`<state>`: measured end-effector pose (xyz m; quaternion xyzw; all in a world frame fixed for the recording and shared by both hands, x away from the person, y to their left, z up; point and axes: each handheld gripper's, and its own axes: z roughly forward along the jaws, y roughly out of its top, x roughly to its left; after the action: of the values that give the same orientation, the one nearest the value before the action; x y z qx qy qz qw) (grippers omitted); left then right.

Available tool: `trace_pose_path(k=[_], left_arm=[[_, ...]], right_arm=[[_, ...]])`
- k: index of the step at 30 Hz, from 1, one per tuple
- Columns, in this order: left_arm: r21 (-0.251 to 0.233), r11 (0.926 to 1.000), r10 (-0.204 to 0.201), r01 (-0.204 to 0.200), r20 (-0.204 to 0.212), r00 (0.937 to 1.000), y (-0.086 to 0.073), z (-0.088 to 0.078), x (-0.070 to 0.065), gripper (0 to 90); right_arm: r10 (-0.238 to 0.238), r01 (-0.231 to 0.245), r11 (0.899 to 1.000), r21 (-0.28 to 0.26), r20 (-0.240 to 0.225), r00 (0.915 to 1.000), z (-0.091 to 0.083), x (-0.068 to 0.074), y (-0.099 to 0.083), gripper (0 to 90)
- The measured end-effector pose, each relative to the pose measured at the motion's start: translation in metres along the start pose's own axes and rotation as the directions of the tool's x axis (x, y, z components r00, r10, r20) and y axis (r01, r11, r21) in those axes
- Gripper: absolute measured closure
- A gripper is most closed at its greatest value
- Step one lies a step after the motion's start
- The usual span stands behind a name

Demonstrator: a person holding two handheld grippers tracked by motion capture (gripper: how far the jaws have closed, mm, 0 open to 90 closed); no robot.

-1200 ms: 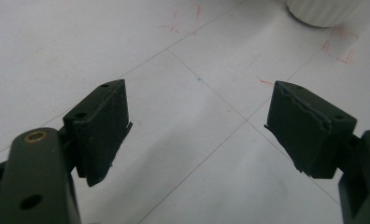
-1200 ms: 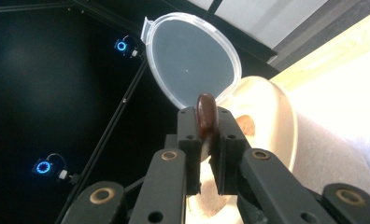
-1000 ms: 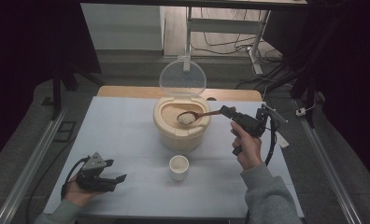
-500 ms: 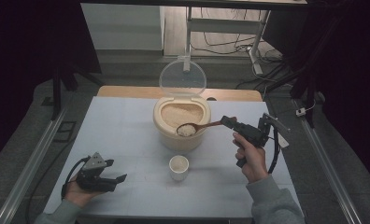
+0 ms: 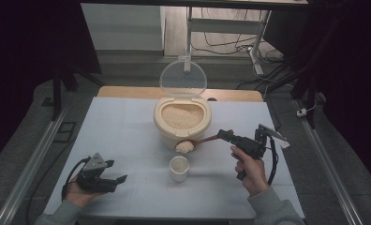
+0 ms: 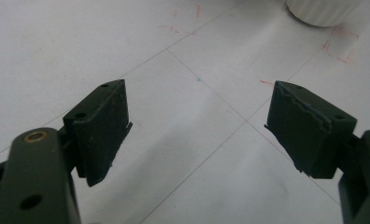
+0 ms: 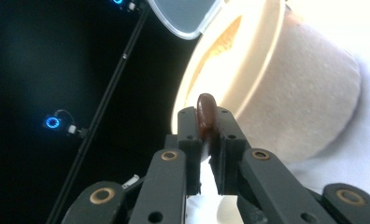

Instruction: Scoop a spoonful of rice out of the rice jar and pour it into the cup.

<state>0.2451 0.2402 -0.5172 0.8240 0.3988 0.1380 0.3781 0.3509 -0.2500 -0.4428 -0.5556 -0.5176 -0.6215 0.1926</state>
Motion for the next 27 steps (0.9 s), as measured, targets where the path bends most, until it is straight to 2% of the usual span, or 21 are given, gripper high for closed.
trace_pose_path(k=[5, 14, 21, 24, 27], left_arm=[[0.000, 1.0000, 0.001, -0.001, 0.000, 1.0000, 0.000, 0.000, 0.000, 20.5], [0.001, 1.0000, 0.001, -0.001, 0.000, 1.0000, 0.000, 0.000, 0.000, 20.5], [0.001, 1.0000, 0.002, -0.002, -0.001, 1.0000, 0.000, 0.000, 0.001, 20.5], [0.001, 1.0000, 0.002, -0.002, -0.001, 1.0000, 0.000, 0.000, 0.001, 20.5], [0.002, 1.0000, 0.001, -0.001, 0.000, 1.0000, 0.000, 0.000, 0.001, 20.5]], right_arm=[[-0.005, 0.004, 1.000, 0.021, 0.037, 0.9993, 0.001, -0.006, -0.004, 82.7], [-0.076, 0.069, 0.996, 0.062, 0.105, 0.9916, 0.008, -0.006, -0.007, 82.7], [-0.156, 0.144, 0.985, 0.093, 0.142, 0.9774, 0.013, 0.004, -0.008, 82.7], [-0.198, 0.184, 0.977, 0.105, 0.153, 0.9682, 0.015, 0.009, -0.009, 82.7], [-0.248, 0.231, 0.966, 0.116, 0.165, 0.9546, 0.016, 0.014, -0.010, 82.6]])
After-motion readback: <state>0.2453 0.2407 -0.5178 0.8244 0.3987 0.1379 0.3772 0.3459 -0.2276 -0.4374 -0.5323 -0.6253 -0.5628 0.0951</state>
